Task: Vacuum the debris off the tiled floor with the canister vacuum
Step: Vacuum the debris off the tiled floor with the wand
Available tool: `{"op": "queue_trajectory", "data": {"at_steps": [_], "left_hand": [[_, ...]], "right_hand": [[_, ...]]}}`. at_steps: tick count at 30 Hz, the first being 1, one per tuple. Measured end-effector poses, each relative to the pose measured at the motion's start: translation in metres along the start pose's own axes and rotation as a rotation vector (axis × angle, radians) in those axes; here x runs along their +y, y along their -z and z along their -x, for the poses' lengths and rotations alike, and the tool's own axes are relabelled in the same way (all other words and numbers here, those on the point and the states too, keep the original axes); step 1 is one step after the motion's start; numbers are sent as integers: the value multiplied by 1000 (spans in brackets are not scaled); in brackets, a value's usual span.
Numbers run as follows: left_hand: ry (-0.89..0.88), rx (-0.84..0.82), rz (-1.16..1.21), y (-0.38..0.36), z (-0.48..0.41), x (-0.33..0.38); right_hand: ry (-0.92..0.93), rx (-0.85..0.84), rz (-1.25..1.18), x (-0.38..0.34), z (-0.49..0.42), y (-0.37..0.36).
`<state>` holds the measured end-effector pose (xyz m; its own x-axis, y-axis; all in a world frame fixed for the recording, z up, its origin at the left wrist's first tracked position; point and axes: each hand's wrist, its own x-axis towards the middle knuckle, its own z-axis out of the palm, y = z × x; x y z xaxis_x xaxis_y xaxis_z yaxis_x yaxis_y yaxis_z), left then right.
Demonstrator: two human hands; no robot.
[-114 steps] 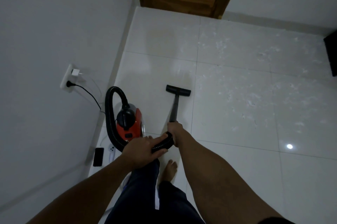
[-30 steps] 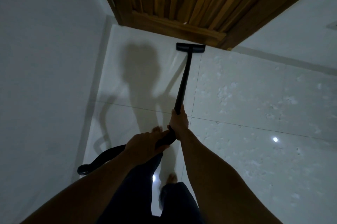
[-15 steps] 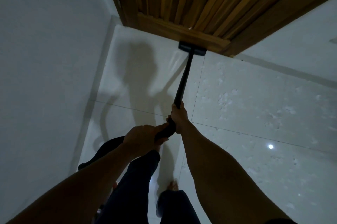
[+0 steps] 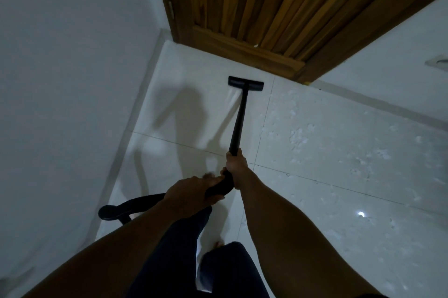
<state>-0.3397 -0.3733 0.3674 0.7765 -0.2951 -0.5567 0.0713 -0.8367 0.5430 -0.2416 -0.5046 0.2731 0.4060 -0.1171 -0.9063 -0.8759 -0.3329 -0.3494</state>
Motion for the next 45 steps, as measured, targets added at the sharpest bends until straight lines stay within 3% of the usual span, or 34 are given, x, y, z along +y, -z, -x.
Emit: {"op": "queue_trajectory", "data": {"at_steps": [4,12,21,31,35,40,45], "left_hand": [[66,3,-7,-37,43,7],[30,57,-120,-129,133,43],[-46,-87,-176,-237,261,93],[-167,22,-212,-317,363,65],[-423,102,-137,-349,416,44],[-306,8,-171,-379,499,21],[-453,23,-202,-406,562,9]], "right_hand": [[29,-37,12,44,27,-1],[161,18,86,162,92,11],[171,19,16,342,173,22],[131,37,-205,444,268,-1],[137,64,-222,494,305,-27],[106,58,-255,570,352,-73],[29,64,-295,628,411,-86]]}}
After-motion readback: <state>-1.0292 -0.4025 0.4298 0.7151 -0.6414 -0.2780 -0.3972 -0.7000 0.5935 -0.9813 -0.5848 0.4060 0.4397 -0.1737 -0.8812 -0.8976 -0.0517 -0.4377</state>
